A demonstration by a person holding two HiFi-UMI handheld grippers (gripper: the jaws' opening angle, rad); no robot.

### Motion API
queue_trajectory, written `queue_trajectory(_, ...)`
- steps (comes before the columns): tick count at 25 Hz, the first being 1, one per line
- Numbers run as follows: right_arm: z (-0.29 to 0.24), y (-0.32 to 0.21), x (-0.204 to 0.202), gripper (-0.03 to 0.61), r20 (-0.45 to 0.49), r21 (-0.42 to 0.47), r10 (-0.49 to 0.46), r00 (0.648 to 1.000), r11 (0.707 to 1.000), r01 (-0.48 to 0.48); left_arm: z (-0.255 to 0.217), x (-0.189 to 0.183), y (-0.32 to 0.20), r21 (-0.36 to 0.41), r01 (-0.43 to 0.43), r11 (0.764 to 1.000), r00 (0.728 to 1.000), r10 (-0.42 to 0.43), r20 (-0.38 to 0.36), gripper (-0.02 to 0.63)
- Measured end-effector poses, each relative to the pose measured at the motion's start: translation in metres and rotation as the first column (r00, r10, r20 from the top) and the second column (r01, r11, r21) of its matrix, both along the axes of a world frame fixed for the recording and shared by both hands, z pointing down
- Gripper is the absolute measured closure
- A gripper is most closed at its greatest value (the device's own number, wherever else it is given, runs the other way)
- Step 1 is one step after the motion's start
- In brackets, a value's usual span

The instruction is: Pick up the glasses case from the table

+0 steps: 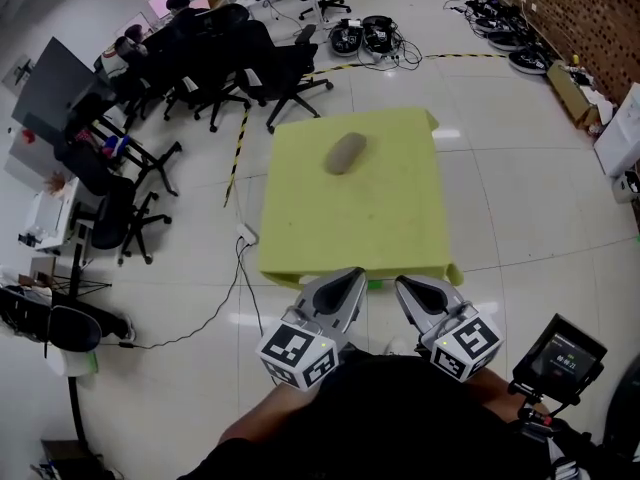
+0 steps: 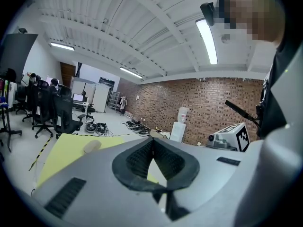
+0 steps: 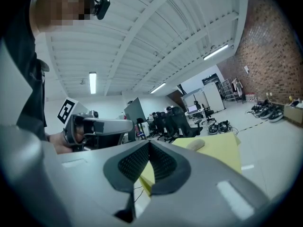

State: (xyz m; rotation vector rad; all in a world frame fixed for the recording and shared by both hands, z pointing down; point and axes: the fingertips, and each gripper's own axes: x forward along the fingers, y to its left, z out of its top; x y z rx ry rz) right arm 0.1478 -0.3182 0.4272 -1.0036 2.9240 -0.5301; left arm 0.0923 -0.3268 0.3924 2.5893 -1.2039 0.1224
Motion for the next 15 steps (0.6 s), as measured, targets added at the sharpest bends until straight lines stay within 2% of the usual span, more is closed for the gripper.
queue_trajectory(11, 0.000, -0.009, 0.006, 0.577, -0.007, -0.005, 0.050, 0.999, 0.999, -0.050, -0.003, 0.004, -0.011, 0.001, -0.047, 0.999, 0.999, 0.047, -0.002, 0.607)
queue_trajectory(15, 0.003, -0.019, -0.004, 0.577, -0.013, -0.012, 0.052, 0.999, 0.999, -0.052, 0.001, -0.004, -0.021, -0.004, -0.054, 0.999, 0.999, 0.054, -0.004, 0.607)
